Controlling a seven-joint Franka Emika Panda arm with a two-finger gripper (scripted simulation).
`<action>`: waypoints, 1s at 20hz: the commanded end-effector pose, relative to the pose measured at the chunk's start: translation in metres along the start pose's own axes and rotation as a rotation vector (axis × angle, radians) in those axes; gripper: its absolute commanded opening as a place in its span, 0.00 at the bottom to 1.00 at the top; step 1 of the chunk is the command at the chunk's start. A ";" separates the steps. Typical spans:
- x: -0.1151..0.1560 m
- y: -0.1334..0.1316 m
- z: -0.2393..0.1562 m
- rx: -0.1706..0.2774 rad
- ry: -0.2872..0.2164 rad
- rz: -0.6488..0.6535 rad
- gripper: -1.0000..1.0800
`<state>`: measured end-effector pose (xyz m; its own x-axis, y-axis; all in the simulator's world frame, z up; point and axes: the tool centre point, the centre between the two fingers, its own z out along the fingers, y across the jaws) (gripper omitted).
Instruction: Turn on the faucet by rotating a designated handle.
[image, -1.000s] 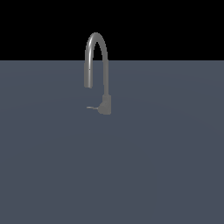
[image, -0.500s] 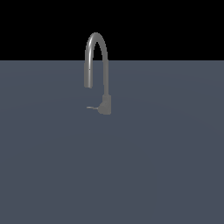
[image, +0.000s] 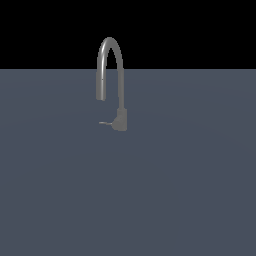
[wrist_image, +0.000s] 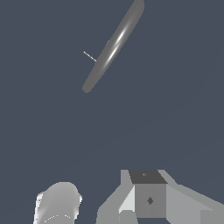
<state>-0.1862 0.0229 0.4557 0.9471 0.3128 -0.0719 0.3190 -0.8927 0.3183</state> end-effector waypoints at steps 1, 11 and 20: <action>0.017 -0.006 0.008 -0.072 -0.006 -0.079 0.00; 0.071 -0.032 0.042 -0.329 -0.028 -0.352 0.00; 0.106 -0.054 0.073 -0.519 -0.042 -0.554 0.00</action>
<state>-0.1049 0.0771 0.3683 0.6802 0.6376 -0.3617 0.6865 -0.3809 0.6194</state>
